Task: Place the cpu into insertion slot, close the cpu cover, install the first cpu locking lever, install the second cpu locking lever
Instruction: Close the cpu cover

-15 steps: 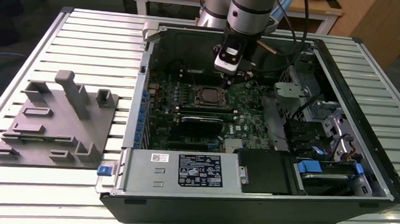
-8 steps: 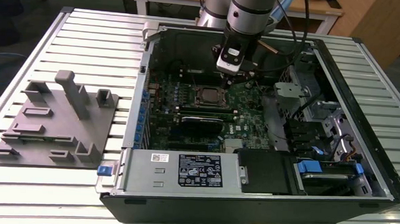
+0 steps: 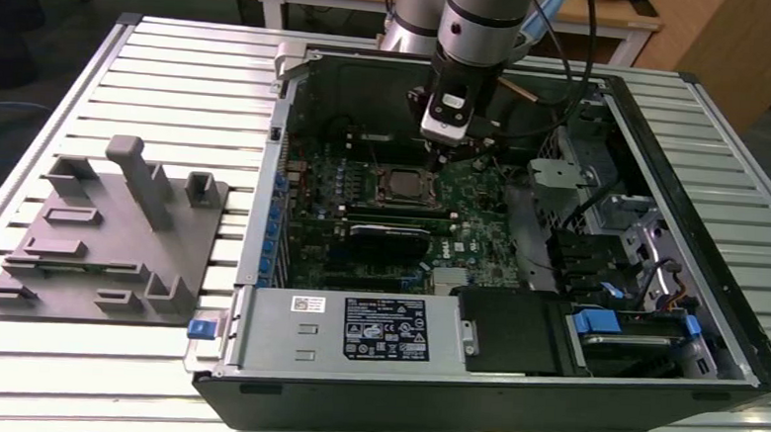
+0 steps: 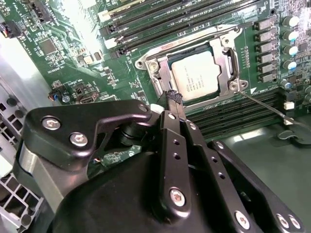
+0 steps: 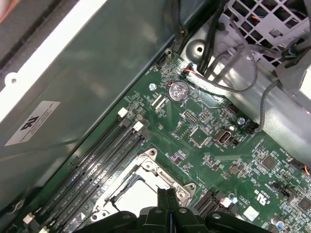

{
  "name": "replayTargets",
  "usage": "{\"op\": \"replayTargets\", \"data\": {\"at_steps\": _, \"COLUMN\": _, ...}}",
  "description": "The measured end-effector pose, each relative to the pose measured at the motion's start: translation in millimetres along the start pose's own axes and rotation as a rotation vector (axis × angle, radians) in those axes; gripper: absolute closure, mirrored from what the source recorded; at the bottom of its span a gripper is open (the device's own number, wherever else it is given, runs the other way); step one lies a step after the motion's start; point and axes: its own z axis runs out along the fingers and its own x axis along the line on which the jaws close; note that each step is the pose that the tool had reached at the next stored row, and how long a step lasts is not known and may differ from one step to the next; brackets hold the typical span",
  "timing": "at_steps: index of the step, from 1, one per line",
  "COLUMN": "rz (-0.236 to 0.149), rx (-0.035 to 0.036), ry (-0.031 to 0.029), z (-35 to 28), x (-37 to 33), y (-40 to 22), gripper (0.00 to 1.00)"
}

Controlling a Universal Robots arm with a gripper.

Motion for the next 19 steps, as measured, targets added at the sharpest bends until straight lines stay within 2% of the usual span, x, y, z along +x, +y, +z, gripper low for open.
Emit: {"op": "replayTargets", "data": {"at_steps": 19, "rz": -0.101, "rx": 0.0021, "ry": -0.0003, "z": 0.0, "x": 0.0, "y": 0.0, "gripper": 0.89}}
